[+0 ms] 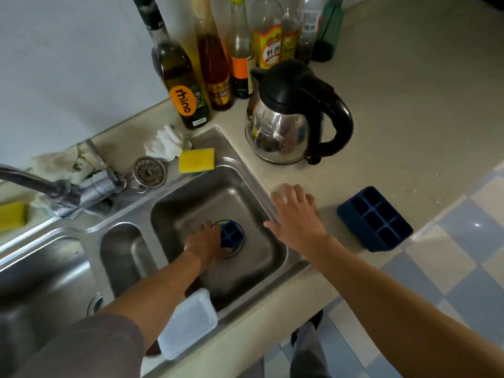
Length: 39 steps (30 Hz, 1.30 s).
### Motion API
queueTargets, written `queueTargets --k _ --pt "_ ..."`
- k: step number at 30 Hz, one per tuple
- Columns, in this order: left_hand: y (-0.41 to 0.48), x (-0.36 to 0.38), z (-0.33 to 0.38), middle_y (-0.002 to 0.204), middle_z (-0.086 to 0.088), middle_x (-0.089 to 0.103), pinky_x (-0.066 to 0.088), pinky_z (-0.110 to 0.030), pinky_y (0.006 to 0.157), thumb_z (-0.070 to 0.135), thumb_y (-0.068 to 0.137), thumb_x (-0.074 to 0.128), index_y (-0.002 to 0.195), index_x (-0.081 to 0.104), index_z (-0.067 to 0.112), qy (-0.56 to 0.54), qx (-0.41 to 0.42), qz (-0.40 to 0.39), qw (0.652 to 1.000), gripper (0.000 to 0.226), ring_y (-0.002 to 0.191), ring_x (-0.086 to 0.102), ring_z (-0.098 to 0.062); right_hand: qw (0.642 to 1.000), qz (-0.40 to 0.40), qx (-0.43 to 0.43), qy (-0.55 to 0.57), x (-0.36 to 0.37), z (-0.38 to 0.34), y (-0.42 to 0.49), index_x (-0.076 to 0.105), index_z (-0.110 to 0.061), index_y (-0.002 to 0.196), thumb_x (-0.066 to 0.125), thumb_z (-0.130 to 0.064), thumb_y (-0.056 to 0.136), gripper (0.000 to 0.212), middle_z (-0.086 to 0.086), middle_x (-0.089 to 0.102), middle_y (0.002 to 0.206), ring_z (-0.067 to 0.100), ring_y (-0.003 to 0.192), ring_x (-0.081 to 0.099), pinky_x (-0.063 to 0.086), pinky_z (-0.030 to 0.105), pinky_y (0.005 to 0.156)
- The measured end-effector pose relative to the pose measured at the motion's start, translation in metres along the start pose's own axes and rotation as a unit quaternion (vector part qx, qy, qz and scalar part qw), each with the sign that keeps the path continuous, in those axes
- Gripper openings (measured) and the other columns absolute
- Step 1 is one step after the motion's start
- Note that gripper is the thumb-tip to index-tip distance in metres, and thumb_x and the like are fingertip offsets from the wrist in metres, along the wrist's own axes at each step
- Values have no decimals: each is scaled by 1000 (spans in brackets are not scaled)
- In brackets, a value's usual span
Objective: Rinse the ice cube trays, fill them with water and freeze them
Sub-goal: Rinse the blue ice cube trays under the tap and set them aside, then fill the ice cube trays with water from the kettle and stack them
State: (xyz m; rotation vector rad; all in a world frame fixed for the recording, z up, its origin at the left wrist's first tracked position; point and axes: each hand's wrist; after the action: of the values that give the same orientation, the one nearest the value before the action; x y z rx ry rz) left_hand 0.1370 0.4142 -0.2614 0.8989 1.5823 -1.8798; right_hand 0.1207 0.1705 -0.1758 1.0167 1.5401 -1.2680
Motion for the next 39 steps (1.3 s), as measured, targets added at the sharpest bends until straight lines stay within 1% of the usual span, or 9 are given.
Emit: queueTargets --k 12,20,23,26,29,32,35,37,39 --pt "28 14 0 148 -11 39 45 -46 106 58 90 62 150 35 16 26 17 -6 999 78 131 45 -30 993 117 33 -8 33 -2 4 48 -19 131 66 -68 79 74 15 43 139 37 125 41 42 56 99" --pt "16 8 4 149 -13 39 45 -46 105 60 92 58 152 30 13 36 11 0 999 81 132 44 -30 996 76 18 29 26 2 4 45 -22 140 60 -68 85 74 12 39 147 35 136 35 33 55 110" --pt "3 -3 3 146 -11 43 47 -47 103 59 93 58 148 33 16 -24 3 41 999 74 131 46 -30 989 52 20 140 7 9 -1 39 -23 149 55 -66 91 73 4 36 154 25 144 26 27 48 118" --pt "-11 -19 2 135 -9 55 52 -47 99 54 97 55 140 43 17 -130 7 85 988 58 121 56 -26 954 149 46 256 -22 17 -13 48 -21 141 50 -67 93 66 -1 47 144 11 133 38 36 33 110" --pt "-29 -34 5 132 -8 62 52 -48 99 51 99 53 140 50 16 -214 -9 117 970 53 118 60 -26 870 317 101 364 -61 31 -20 56 -24 108 54 -61 92 40 -11 53 106 -3 93 47 37 12 83" --pt "-42 -47 13 131 -8 65 48 -44 102 49 100 52 140 51 16 -275 -48 127 952 52 120 61 -28 797 415 132 417 -101 56 -8 52 -21 97 57 -52 93 31 -5 54 94 7 84 50 43 17 76" --pt "-54 -60 21 126 -11 66 44 -40 101 44 102 52 136 55 14 -295 -82 121 944 45 118 61 -30 761 388 166 492 -133 80 18 58 -17 107 53 -60 92 46 0 58 103 9 91 56 48 25 76" --pt "-64 -67 29 117 -9 68 45 -38 97 35 103 53 127 62 10 -320 -77 152 932 36 114 63 -30 764 336 162 526 -146 90 37 59 -20 99 49 -65 93 46 -6 57 91 -7 76 53 44 19 69" --pt "-76 -75 38 99 -3 70 49 -35 88 29 101 56 112 69 11 -369 -82 185 907 25 104 67 -30 765 282 149 560 -150 96 55 54 -22 82 48 -63 96 44 -3 51 76 -1 63 50 41 24 66"
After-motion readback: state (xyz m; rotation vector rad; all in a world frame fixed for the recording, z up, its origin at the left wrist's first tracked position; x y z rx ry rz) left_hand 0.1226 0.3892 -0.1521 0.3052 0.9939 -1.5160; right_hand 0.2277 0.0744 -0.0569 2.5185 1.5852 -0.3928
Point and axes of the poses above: each hand's wrist, its own y-axis towards the middle knuckle, its own x-axis out of the palm, z = x × y
